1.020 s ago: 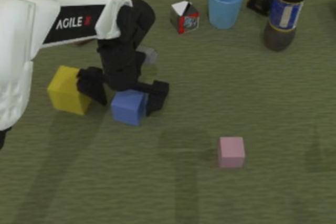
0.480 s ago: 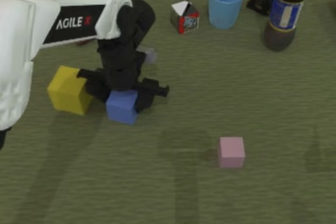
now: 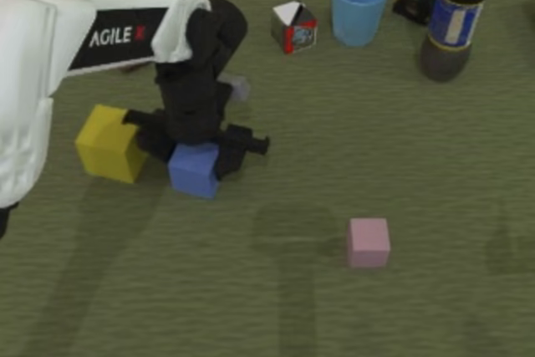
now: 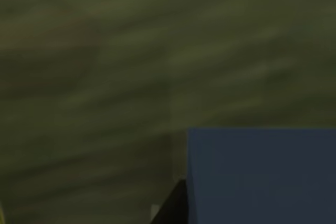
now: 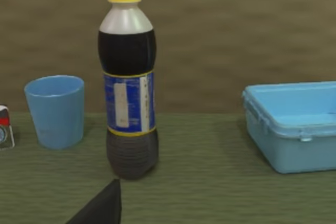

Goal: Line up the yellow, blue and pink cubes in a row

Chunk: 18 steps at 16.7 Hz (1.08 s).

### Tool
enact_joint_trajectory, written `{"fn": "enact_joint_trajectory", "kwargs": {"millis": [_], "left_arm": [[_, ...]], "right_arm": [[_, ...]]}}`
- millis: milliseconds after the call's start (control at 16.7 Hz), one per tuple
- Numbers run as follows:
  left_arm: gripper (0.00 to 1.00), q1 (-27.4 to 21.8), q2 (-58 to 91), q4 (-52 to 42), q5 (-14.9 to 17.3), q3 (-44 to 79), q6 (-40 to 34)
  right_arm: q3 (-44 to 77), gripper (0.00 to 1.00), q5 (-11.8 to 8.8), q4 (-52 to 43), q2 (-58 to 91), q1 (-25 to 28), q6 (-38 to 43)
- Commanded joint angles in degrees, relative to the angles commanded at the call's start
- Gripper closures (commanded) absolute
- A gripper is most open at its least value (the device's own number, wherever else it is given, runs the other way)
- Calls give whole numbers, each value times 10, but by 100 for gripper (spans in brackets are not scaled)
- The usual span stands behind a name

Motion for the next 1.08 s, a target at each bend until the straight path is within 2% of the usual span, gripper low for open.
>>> {"fn": "enact_joint_trajectory", "kwargs": {"millis": [360,780,1080], "left_arm": [[100,2,-14,-14,-2,12,1],[100,12,-54,-134,-2,90,0],[100,8,-53,-136,-2,92,0]], "right_arm": [[0,0,0,0,0,0,0],[0,0,0,0,0,0,0],[0,0,0,0,0,0,0]]}}
